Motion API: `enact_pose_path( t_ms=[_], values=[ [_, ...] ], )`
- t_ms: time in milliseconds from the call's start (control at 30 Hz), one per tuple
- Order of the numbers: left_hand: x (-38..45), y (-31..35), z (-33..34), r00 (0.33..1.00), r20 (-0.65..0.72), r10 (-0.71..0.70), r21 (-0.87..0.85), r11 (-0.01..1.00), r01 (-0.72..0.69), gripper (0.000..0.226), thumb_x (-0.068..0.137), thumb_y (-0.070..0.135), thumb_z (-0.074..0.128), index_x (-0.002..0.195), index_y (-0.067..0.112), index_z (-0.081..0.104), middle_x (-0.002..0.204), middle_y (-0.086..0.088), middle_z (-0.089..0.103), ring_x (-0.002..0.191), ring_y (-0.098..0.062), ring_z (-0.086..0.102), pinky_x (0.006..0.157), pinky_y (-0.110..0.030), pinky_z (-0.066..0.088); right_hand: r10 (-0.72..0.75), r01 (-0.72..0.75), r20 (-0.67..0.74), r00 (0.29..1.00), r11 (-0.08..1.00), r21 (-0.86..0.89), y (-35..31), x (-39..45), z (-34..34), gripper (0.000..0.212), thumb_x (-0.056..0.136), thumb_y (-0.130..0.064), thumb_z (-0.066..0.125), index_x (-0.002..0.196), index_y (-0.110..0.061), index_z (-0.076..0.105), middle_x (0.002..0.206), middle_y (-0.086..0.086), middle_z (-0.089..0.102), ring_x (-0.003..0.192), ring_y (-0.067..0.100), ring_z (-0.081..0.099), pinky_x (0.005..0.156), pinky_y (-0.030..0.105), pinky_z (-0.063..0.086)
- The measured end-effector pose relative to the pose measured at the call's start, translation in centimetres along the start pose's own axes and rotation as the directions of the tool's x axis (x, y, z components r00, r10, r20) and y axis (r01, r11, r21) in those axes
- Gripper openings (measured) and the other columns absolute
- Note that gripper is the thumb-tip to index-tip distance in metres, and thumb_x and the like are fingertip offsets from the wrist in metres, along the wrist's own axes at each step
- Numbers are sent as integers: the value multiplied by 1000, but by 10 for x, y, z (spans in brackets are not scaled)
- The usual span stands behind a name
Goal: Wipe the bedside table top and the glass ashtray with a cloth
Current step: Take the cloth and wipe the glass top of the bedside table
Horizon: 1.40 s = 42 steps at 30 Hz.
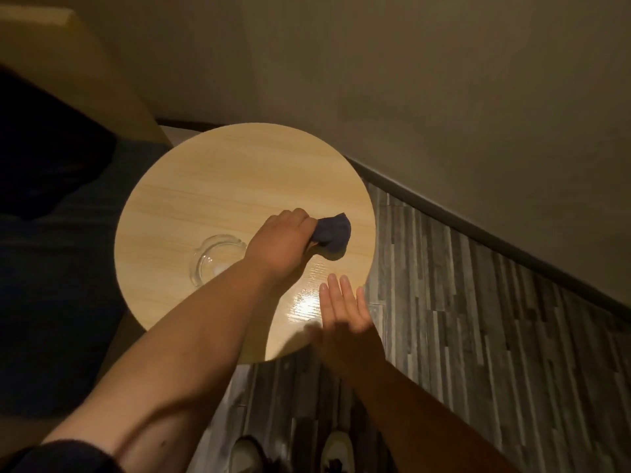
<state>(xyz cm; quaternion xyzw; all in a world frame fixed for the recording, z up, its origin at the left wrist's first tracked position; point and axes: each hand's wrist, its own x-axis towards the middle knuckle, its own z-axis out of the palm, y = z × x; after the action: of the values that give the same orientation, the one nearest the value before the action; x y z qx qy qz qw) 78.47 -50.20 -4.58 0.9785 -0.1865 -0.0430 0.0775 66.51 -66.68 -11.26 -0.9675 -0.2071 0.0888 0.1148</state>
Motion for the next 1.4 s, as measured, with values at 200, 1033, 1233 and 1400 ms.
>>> enact_pose_path(
  t_ms=[200,1033,1233,1400],
  values=[
    [-69,-14,-60,993,-88,-79,-44,996,76,58,89,9,54,144,15,35,109,-15,59,99,-35,54,80,-40,38,111,-67,301,947,986,-152,0,10,-9,79,89,-65,3,150,-16,-11,157,7,-22,141,25,-26,112,45,-18],
    [-814,-1,-58,236,-214,-948,-356,301,885,41,86,15,64,125,21,51,117,-3,58,106,-21,54,92,-34,45,-694,748,291,658,646,-151,-506,-198,44,73,95,-59,12,151,-12,15,160,9,13,147,25,4,117,46,3],
    [-920,3,-48,70,-190,-979,-455,151,877,40,86,24,63,122,31,47,117,8,56,102,-5,49,91,-28,42,-788,844,308,532,521,-126,-617,-228,69,72,96,-57,17,151,-10,13,161,10,9,148,24,2,117,44,-1],
    [-956,-32,-41,-43,-209,-977,-482,64,874,42,84,15,65,123,22,52,116,1,61,105,-14,55,91,-30,43,-838,893,308,450,433,-128,-692,-205,91,73,95,-58,15,150,-11,17,160,10,13,147,24,6,118,44,2]
  ],
)
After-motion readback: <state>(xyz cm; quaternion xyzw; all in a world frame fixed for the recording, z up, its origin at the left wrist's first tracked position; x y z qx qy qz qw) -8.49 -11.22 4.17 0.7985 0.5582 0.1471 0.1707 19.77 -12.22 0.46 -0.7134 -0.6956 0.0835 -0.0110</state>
